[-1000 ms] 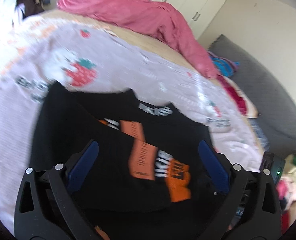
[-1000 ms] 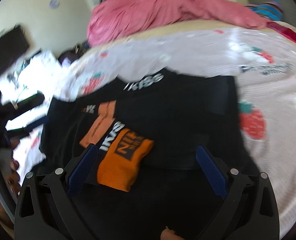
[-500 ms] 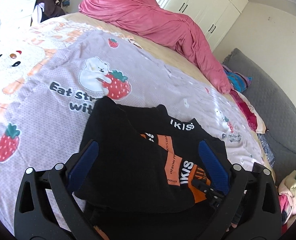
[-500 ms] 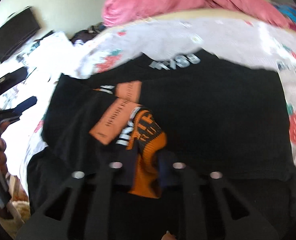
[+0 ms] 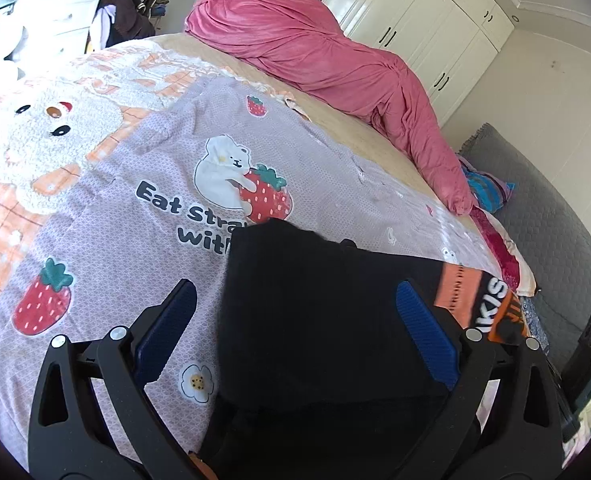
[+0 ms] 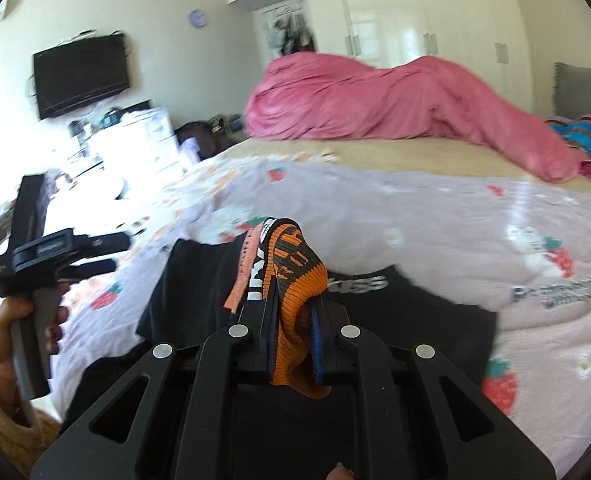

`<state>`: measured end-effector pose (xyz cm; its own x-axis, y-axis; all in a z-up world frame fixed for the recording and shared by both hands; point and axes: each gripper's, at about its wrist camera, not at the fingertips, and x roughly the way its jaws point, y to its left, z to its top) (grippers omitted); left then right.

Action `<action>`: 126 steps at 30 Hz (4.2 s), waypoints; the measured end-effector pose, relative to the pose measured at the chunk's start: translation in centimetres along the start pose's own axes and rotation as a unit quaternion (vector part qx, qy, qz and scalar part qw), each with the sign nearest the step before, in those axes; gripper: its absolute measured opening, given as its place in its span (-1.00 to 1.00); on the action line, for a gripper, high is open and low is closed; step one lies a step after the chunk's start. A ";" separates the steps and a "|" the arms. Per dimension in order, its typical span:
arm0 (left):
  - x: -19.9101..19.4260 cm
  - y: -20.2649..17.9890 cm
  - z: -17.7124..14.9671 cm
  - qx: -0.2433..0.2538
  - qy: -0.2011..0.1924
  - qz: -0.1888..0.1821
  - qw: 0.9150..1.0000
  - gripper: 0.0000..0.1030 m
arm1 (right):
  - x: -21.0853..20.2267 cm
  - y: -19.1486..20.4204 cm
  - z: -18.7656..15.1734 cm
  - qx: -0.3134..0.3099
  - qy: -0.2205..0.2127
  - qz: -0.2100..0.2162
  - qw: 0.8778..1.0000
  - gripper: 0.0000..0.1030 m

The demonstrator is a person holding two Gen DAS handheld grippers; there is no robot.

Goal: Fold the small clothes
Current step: 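Pinch the laid orange cuff with the right gripper and straighten it, then move both open grippers over the folded shirt toward its hem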

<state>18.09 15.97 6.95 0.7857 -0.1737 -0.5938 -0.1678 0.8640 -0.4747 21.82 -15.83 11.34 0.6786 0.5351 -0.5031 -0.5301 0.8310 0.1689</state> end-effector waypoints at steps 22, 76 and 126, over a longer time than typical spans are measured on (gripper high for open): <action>4.5 -2.6 -2.0 0.040 0.046 0.000 0.998 -0.01 | 1.3 -5.3 -5.0 0.057 0.055 -0.080 0.994 -0.75; 7.9 -3.2 -7.1 0.161 0.153 0.058 0.973 -0.05 | 6.2 -1.1 -8.7 0.016 0.166 -0.052 0.985 0.05; 0.3 -3.6 -5.7 0.168 0.068 0.060 0.982 0.81 | -0.4 -2.7 -6.7 0.071 0.055 -0.071 0.993 0.91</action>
<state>15.51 10.07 4.82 0.6818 -0.1025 -0.7243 -0.0311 0.9852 -0.1687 19.59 -19.25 5.43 0.6771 0.3979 -0.6190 -0.3506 0.9140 0.2041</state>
